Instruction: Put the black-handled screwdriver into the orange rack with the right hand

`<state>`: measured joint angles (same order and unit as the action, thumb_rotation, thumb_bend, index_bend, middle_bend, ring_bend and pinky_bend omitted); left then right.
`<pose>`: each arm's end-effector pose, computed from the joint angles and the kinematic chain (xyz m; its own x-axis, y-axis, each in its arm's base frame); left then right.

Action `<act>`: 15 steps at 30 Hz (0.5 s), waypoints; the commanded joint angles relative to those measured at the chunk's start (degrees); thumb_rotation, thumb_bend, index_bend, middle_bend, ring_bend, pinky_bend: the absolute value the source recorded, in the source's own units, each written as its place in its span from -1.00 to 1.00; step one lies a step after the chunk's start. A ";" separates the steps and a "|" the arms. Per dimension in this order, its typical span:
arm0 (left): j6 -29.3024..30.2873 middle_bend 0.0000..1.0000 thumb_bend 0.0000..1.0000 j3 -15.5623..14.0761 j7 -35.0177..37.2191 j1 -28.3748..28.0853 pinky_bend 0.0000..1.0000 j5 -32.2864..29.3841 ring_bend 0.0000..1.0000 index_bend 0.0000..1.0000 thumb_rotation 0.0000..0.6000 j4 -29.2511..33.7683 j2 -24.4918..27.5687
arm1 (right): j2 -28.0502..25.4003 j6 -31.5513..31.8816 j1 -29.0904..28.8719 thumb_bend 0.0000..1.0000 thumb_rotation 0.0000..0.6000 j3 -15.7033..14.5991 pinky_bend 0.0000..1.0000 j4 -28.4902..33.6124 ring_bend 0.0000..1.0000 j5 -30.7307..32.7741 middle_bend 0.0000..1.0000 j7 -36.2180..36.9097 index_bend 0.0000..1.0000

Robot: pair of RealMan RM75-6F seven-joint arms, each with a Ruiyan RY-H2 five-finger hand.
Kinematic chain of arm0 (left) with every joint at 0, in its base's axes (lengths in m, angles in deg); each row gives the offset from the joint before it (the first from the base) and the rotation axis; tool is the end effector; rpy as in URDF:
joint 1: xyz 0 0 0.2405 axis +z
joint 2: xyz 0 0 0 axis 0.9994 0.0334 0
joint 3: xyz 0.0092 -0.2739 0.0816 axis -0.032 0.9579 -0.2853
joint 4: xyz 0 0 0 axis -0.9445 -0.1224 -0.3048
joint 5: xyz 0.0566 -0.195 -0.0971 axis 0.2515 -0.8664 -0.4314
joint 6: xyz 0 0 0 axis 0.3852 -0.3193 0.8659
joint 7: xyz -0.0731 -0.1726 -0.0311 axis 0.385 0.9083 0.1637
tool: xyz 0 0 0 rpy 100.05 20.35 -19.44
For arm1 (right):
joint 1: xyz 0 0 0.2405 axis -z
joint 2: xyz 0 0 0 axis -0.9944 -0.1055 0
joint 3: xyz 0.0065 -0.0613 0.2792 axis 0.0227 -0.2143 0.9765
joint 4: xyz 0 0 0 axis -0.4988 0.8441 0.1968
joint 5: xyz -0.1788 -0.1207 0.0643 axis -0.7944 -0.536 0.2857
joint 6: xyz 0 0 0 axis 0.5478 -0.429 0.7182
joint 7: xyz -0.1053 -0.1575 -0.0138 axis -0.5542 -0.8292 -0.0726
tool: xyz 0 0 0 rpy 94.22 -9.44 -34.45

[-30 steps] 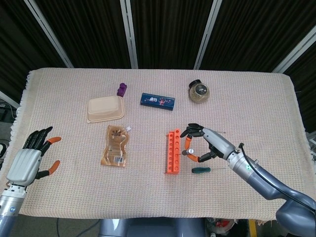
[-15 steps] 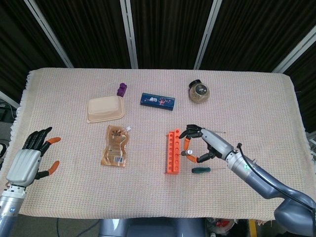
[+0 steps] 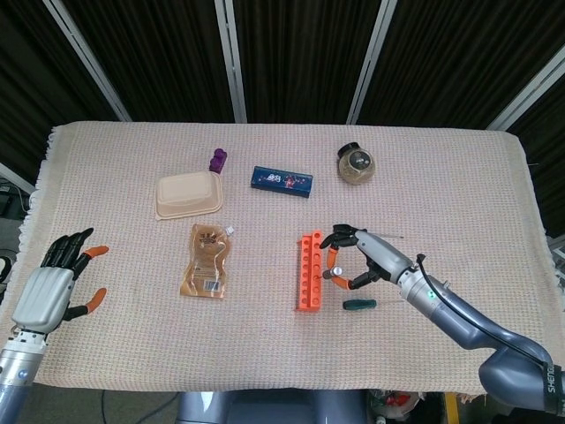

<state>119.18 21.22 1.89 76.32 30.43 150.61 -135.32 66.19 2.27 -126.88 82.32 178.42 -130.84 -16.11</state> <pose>-0.2728 0.2583 0.1302 0.3156 0.0968 0.9439 0.9446 -0.1269 -0.3028 -0.1170 -0.3781 0.0820 -0.1679 -0.6724 0.7209 -0.9462 -0.0953 -0.3092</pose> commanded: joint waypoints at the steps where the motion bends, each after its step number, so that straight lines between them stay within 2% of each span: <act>1: 0.11 -1.00 -0.35 0.07 0.06 0.02 -1.00 -0.01 -1.00 -0.56 1.00 -0.09 0.09 | 2.19 0.85 -0.92 -0.26 1.00 -0.89 -1.00 -1.44 -1.00 2.62 -0.49 -3.30 0.36; 15: 0.08 -1.00 -0.35 0.13 -0.20 -0.03 -1.00 -0.11 -1.00 -0.56 1.00 -0.05 0.11 | 7.01 2.79 -3.78 -0.26 1.00 -2.62 -1.00 -4.47 -1.00 11.34 -0.50 -13.02 0.33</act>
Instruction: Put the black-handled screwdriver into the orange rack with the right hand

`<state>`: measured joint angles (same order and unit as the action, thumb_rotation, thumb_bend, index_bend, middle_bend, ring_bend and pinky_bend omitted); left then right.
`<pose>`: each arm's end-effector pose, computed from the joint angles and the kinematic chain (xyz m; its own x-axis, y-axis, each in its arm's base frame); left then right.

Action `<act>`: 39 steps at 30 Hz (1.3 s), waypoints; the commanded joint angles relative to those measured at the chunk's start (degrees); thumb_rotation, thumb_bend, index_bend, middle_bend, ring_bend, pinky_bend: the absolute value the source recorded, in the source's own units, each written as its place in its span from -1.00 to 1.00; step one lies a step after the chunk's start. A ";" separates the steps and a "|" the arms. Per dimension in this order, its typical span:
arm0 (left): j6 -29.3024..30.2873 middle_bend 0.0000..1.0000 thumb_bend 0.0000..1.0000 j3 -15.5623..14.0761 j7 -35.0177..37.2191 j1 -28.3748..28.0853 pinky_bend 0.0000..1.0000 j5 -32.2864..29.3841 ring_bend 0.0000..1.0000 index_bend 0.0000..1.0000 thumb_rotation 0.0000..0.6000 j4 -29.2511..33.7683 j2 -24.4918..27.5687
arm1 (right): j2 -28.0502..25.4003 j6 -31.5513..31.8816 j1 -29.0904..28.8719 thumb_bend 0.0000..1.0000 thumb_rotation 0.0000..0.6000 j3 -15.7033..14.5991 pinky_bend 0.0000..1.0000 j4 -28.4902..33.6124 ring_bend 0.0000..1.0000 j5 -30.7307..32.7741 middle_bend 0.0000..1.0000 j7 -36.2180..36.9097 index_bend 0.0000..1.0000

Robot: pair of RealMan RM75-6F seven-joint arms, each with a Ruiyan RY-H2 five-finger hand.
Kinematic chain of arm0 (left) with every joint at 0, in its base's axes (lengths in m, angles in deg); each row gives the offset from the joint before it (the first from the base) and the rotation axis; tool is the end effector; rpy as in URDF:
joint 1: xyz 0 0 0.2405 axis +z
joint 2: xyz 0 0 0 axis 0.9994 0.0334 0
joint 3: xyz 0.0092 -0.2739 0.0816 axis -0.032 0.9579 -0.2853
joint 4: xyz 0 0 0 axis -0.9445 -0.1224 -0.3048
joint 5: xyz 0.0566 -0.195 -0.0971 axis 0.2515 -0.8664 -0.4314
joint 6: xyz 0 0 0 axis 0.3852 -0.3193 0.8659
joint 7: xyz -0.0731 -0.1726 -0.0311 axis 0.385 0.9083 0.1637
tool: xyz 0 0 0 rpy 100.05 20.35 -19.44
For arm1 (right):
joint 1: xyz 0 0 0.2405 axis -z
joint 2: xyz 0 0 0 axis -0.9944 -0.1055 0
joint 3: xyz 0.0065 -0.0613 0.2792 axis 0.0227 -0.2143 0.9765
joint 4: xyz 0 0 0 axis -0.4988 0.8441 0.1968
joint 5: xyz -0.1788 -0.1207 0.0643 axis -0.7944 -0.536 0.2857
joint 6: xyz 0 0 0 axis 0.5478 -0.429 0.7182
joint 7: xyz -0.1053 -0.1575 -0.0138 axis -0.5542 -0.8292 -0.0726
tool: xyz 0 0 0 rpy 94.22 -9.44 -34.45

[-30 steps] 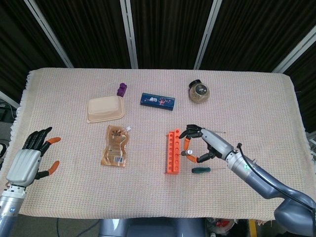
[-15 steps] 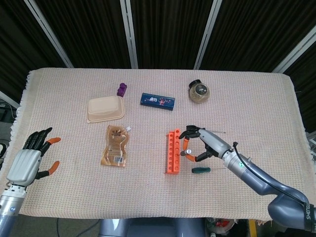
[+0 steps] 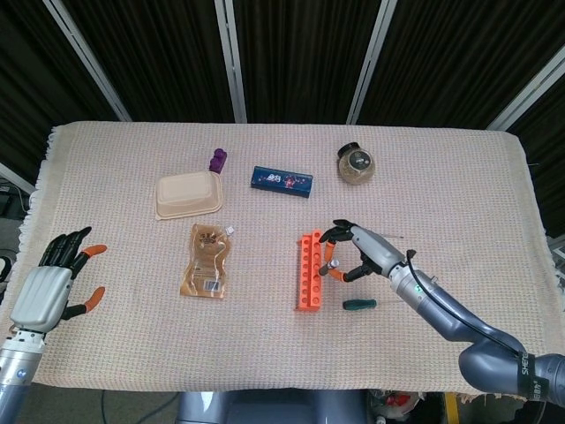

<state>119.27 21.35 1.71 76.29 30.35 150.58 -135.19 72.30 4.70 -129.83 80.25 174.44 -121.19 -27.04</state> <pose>-0.2729 0.2591 0.1317 0.3205 0.0921 0.9428 0.9429 -0.1264 -0.3082 -0.1249 -0.3955 0.0568 -0.1410 -0.6375 0.7574 -0.9630 -0.0893 -0.2544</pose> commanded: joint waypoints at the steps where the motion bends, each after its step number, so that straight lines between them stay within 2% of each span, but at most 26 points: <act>1: -0.03 -1.00 -0.35 0.01 -0.02 -0.01 -1.00 -0.07 -1.00 -0.56 1.00 -0.02 -0.02 | 1.02 0.47 -0.95 -0.26 1.00 -0.66 -1.00 -0.47 -1.00 2.06 -0.50 -2.61 0.32; 22: -0.84 -1.00 -0.34 0.00 0.15 -0.39 -1.00 -0.54 -1.00 -0.56 1.00 -0.55 -0.46 | 3.48 7.58 -1.71 -0.26 1.00 -3.09 -1.00 3.27 -1.00 7.26 -0.52 -16.56 0.28; 39: -1.34 -1.00 -0.35 0.10 0.09 -0.72 -1.00 -0.93 -1.00 -0.56 1.00 -0.78 -0.82 | 3.96 8.71 -2.21 -0.26 1.00 -3.21 -1.00 5.07 -1.00 9.39 -0.55 -20.62 0.12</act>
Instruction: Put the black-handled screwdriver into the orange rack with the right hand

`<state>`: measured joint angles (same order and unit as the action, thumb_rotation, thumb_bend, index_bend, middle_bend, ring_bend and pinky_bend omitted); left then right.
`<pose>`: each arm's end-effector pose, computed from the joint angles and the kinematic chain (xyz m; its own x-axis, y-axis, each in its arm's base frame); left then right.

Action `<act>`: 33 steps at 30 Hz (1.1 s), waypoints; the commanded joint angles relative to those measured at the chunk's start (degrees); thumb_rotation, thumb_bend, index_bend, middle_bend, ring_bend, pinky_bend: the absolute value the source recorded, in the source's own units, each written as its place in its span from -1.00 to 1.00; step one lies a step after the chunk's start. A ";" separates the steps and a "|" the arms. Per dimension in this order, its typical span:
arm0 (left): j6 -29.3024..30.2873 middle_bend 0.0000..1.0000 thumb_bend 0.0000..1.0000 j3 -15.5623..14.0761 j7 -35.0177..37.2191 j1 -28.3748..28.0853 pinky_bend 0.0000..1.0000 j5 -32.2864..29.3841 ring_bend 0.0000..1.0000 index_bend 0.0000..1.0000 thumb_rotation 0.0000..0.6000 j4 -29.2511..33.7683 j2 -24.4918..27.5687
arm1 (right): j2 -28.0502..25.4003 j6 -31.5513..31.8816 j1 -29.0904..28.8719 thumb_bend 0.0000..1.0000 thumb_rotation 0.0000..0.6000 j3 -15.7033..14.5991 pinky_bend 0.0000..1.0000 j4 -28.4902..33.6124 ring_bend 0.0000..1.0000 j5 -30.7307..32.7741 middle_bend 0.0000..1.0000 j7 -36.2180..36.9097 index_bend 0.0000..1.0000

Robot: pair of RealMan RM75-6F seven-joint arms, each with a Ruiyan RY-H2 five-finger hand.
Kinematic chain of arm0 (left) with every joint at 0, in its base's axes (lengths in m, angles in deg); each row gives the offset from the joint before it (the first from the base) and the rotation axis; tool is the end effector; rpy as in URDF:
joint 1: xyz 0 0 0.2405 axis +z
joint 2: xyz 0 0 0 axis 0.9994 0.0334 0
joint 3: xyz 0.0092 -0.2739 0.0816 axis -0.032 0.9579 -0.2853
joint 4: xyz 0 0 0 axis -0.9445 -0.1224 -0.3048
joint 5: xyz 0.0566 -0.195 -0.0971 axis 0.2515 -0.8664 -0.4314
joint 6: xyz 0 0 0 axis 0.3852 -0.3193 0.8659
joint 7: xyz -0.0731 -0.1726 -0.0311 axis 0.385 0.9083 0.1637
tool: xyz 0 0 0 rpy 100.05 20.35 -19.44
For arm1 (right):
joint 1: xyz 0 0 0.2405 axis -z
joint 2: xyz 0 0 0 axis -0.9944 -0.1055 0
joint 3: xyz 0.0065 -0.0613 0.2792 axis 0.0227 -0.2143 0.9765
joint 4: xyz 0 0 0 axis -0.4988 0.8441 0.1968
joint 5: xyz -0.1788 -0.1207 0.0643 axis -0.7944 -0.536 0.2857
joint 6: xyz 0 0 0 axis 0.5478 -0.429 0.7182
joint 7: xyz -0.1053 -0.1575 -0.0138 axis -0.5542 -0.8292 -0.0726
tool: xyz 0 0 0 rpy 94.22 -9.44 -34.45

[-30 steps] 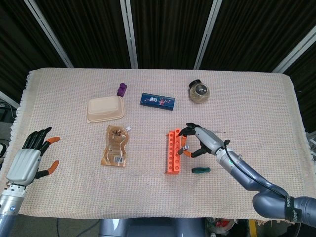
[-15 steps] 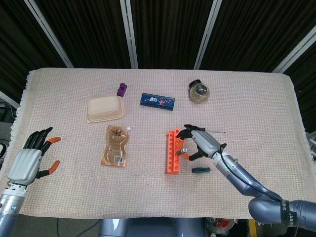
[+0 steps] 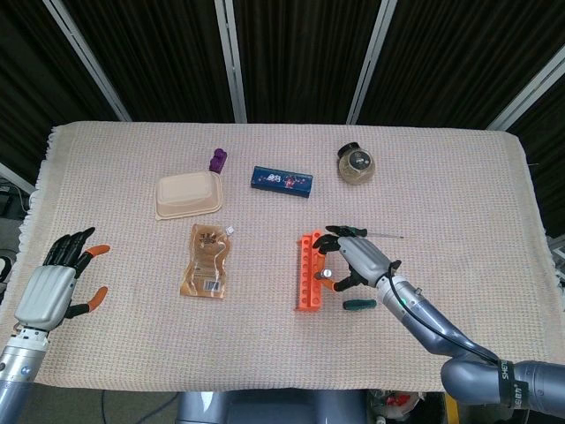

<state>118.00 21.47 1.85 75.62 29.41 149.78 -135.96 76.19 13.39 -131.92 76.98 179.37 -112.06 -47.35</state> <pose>-0.2755 0.2631 0.1253 0.3183 0.1104 0.9415 0.9444 -0.1231 -0.3049 -0.1115 -0.3790 0.0361 0.0124 -0.5916 0.8061 -0.9751 -0.1855 -0.1212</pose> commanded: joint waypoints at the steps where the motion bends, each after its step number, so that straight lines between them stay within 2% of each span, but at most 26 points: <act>1: -0.12 -1.00 -0.35 0.01 -0.04 -0.10 -1.00 0.00 -1.00 -0.56 1.00 0.03 -0.07 | 0.13 -0.05 -0.24 -0.26 1.00 0.09 -1.00 0.20 -1.00 0.43 -0.55 -0.55 0.12; 14: -0.18 -1.00 -0.35 0.05 -0.10 -0.18 -1.00 -0.23 -1.00 -0.56 1.00 0.07 -0.12 | 0.56 -0.38 -1.30 -0.26 1.00 0.46 -1.00 0.51 -1.00 2.43 -0.57 -2.28 0.03; 19: -0.26 -1.00 -0.35 0.05 -0.03 -0.17 -1.00 -0.43 -1.00 -0.56 1.00 -0.01 -0.13 | 0.85 -0.03 -1.61 -0.27 1.00 0.48 -1.00 0.35 -1.00 3.26 -0.59 -3.06 -0.10; 24: -0.22 -1.00 -0.35 0.04 0.08 -0.17 -1.00 -0.42 -1.00 -0.56 1.00 -0.10 -0.19 | 1.23 0.15 -1.82 -0.28 1.00 0.57 -1.00 0.19 -1.00 3.94 -0.61 -3.47 -0.15; 27: -0.19 -1.00 -0.35 0.06 0.10 -0.16 -1.00 -0.47 -1.00 -0.56 1.00 -0.15 -0.22 | 1.15 0.19 -1.83 -0.28 1.00 0.58 -1.00 0.31 -1.00 4.03 -0.64 -3.66 -0.27; 31: 0.01 -1.00 -0.34 0.17 0.24 -0.14 -1.00 -0.43 -1.00 -0.56 1.00 -0.11 -0.04 | -0.20 0.22 -1.03 -0.31 1.00 0.89 -1.00 1.33 -1.00 2.91 -0.76 -2.83 -0.59; 33: 0.09 -1.00 -0.35 0.22 0.27 -0.12 -1.00 -0.44 -1.00 -0.56 1.00 -0.07 0.06 | -1.16 0.54 -0.27 -0.32 1.00 1.32 -1.00 1.90 -1.00 1.93 -0.81 -1.84 -0.67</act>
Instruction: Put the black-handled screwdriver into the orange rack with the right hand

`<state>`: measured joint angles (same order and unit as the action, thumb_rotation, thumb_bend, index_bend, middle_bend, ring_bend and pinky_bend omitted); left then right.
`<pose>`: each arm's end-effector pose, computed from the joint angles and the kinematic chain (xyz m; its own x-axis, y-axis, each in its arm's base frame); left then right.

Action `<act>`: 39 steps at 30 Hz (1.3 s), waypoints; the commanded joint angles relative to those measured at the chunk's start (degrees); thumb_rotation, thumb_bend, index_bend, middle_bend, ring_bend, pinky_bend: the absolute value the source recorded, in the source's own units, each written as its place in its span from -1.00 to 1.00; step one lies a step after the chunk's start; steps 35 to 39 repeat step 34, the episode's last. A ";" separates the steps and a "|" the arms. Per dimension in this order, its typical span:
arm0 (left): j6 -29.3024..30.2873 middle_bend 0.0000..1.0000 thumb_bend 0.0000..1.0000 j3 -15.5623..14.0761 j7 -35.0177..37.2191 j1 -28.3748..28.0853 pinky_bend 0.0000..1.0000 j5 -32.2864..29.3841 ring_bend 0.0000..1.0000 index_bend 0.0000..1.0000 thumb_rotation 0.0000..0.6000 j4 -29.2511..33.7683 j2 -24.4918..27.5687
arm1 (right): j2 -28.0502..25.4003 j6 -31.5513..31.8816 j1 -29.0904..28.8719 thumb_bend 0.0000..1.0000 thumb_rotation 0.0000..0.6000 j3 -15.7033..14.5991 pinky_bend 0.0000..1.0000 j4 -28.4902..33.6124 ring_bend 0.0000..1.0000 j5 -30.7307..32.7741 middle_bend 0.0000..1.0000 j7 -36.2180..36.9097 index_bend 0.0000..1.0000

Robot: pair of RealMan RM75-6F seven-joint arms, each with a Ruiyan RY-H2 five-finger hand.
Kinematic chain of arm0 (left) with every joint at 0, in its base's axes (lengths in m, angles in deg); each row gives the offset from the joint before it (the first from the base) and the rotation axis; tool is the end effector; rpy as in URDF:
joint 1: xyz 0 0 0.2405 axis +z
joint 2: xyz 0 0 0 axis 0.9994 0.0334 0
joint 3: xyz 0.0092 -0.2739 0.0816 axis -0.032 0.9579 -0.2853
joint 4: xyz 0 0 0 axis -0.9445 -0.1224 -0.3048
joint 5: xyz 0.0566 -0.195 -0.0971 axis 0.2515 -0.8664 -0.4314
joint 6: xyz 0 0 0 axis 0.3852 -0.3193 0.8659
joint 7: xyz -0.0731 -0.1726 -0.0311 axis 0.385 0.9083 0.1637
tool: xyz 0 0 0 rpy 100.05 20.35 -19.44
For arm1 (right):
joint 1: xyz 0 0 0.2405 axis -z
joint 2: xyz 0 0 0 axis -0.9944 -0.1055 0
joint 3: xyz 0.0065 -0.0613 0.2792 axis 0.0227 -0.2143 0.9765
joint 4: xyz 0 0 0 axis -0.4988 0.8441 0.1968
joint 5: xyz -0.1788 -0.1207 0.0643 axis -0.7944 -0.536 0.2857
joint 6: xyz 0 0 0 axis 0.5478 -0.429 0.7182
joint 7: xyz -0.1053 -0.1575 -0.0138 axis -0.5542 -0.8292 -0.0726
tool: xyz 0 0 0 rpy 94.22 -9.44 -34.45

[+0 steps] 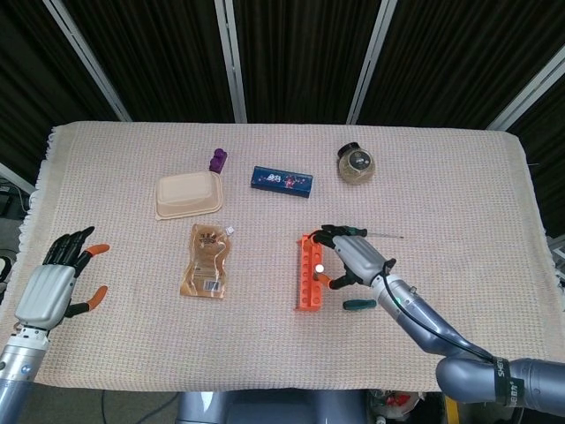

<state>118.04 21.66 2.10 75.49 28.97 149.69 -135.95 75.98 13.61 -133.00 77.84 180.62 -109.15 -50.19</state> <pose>-0.2761 0.2648 0.1265 0.3141 0.1069 0.9434 0.9461 -0.1175 -0.3017 -0.1017 -0.3801 0.0375 0.0243 -0.5880 0.8085 -0.9746 -0.1939 -0.1117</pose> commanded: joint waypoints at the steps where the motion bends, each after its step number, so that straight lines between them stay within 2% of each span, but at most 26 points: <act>1: 0.09 -1.00 -0.35 0.05 0.04 0.02 -1.00 -0.01 -1.00 -0.56 1.00 0.03 0.09 | -1.59 0.91 1.55 -0.32 1.00 0.81 -1.00 1.03 -1.00 -1.80 -0.82 1.83 -0.68; 7: 0.37 -1.00 -0.34 -0.11 0.71 0.50 -1.00 -0.46 -1.00 -0.56 1.00 -0.05 0.44 | -5.80 6.77 7.98 -0.32 1.00 1.98 -1.00 2.87 -1.00 -7.91 -0.82 7.58 -0.68; 11: 0.25 -1.00 -0.34 -0.24 1.09 0.69 -1.00 -0.84 -1.00 -0.56 1.00 -0.39 0.45 | -6.05 12.21 11.41 -0.32 1.00 1.47 -1.00 2.30 -1.00 -10.73 -0.75 7.64 -0.62; 13: -0.02 -1.00 -0.35 -0.32 1.30 0.84 -1.00 -1.51 -1.00 -0.56 1.00 -0.68 0.50 | -5.55 16.93 14.22 -0.31 1.00 0.68 -1.00 1.72 -1.00 -12.55 -0.73 6.96 -0.57; 18: 0.36 -1.00 -0.35 -0.43 1.76 1.55 -1.00 -2.52 -1.00 -0.56 1.00 -1.79 0.29 | -2.62 28.13 19.98 -0.30 1.00 -1.99 -1.00 -2.78 -1.00 -17.10 -0.69 1.14 -0.52; 21: 0.91 -1.00 -0.34 -0.61 2.27 2.15 -1.00 -2.72 -1.00 -0.56 1.00 -2.26 0.31 | -0.54 33.27 22.89 -0.30 1.00 -3.86 -1.00 -6.51 -1.00 -20.07 -0.74 -2.20 -0.55; 27: 3.61 -1.00 -0.34 -1.49 3.19 4.03 -1.00 -1.12 -1.00 -0.56 1.00 -2.94 0.27 | 3.49 42.63 29.37 -0.31 1.00 -8.04 -1.00 -14.74 -1.00 -25.18 -0.94 -8.41 -0.75; 32: 5.63 -1.00 -0.35 -2.73 3.73 5.53 -1.00 1.31 -1.00 -0.57 1.00 -3.23 0.50 | 5.88 46.74 33.28 -0.32 1.00 -9.77 -1.00 -18.87 -1.00 -27.61 -1.00 -11.05 -0.95; 34: 6.49 -1.00 -0.34 -3.54 4.02 6.38 -1.00 2.41 -1.00 -0.58 1.00 -3.17 1.03 | 5.77 47.68 34.94 -0.33 1.00 -11.31 -1.00 -19.32 -1.00 -28.95 -1.00 -13.12 -0.98; 39: 6.49 -1.00 -0.34 -3.54 4.02 6.38 -1.00 2.41 -1.00 -0.58 1.00 -3.17 1.03 | 5.77 47.68 34.94 -0.33 1.00 -11.31 -1.00 -19.32 -1.00 -28.95 -1.00 -13.12 -0.98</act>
